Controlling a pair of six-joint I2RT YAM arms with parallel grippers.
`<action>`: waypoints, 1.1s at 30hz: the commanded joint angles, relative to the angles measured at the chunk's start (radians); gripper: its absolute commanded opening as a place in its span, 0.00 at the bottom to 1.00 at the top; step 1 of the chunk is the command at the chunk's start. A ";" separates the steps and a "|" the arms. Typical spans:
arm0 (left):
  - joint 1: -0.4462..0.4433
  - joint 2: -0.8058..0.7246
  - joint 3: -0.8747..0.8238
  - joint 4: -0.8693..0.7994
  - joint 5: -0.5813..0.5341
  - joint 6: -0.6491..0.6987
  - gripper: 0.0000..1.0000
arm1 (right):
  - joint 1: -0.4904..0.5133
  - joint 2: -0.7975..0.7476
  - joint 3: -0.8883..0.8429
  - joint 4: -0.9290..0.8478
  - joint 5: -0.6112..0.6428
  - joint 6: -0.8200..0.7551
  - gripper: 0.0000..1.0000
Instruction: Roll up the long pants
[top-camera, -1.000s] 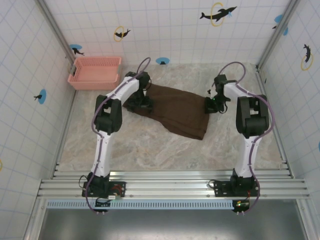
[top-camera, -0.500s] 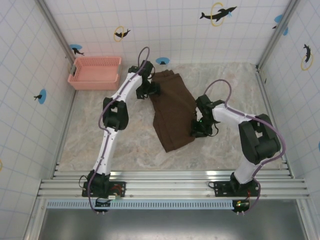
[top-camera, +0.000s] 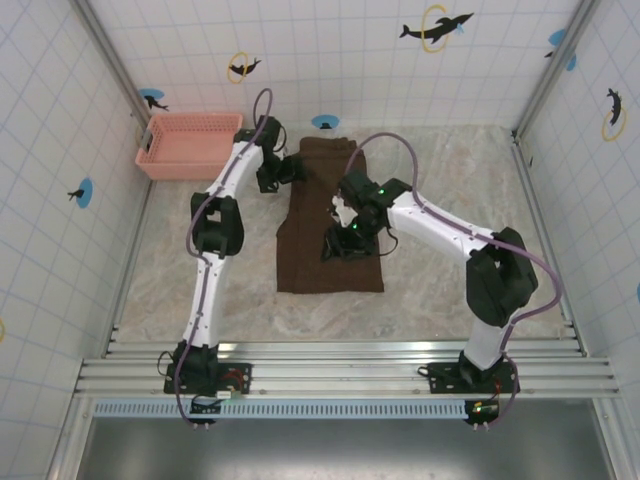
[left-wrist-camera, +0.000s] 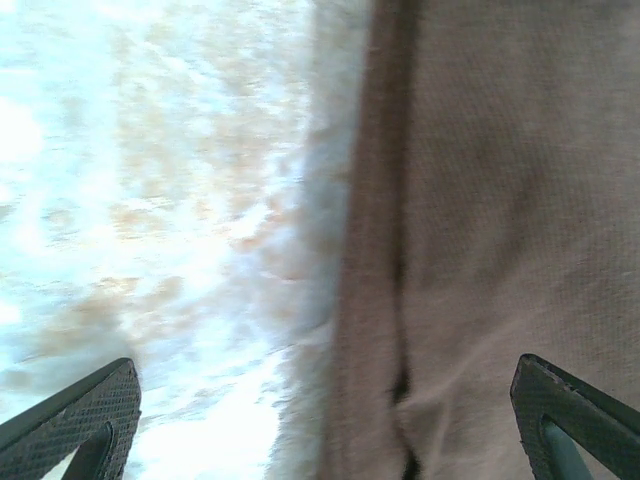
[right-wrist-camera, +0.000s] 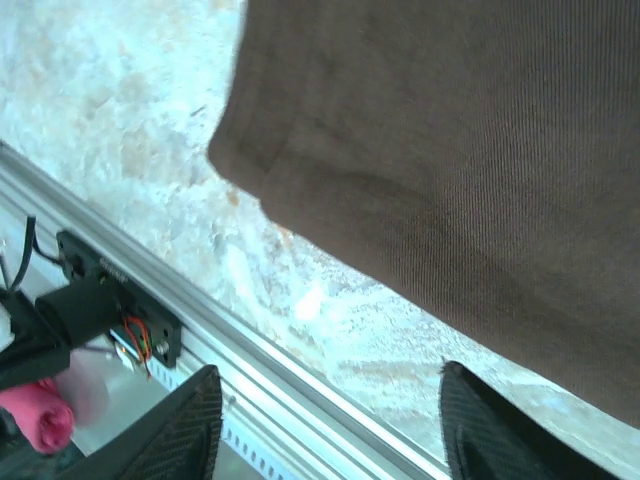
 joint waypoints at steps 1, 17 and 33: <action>0.026 -0.106 -0.021 -0.060 0.016 0.086 0.97 | -0.016 0.000 0.078 -0.195 -0.001 -0.157 0.61; 0.061 -0.755 -0.735 0.034 -0.356 0.391 0.98 | 0.346 -0.015 -0.165 -0.029 0.757 -0.794 0.59; 0.060 -0.978 -1.069 0.008 -0.343 0.369 0.98 | 0.291 0.148 -0.192 0.140 0.685 -0.895 0.46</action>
